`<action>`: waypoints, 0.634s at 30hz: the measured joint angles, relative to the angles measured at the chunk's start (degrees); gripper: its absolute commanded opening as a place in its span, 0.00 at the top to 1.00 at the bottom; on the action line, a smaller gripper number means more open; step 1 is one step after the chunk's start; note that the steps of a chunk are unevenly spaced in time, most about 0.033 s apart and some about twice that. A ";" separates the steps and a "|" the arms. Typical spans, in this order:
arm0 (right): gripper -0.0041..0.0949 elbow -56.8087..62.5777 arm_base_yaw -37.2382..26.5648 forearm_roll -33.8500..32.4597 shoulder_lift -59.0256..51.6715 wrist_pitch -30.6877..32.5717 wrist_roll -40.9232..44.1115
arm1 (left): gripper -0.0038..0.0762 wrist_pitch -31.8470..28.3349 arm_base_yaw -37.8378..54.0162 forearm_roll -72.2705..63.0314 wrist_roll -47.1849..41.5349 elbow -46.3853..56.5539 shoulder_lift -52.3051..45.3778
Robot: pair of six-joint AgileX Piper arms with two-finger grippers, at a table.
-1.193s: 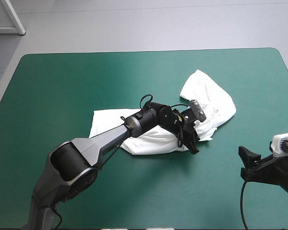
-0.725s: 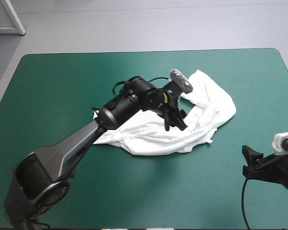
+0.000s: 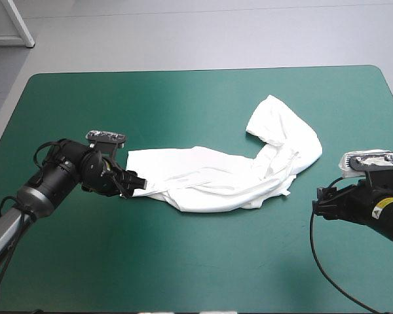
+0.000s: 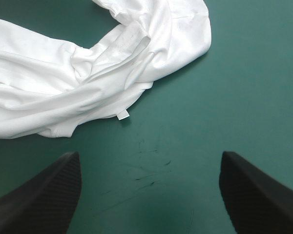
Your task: Fold the cloth
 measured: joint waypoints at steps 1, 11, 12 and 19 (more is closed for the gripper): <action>0.21 0.00 0.00 0.00 0.00 0.00 0.00 | 0.34 -2.38 0.56 0.00 -0.90 2.05 0.00; 0.21 0.00 0.00 0.06 0.00 1.65 0.00 | 0.34 -20.48 1.97 0.01 -5.49 9.42 5.82; 0.21 0.00 0.00 0.06 0.00 1.76 0.00 | 0.34 -21.37 1.97 -0.10 -5.69 9.42 7.83; 0.21 0.00 0.00 -0.53 0.95 1.16 0.71 | 0.58 -24.86 1.99 -0.50 -5.14 8.19 15.07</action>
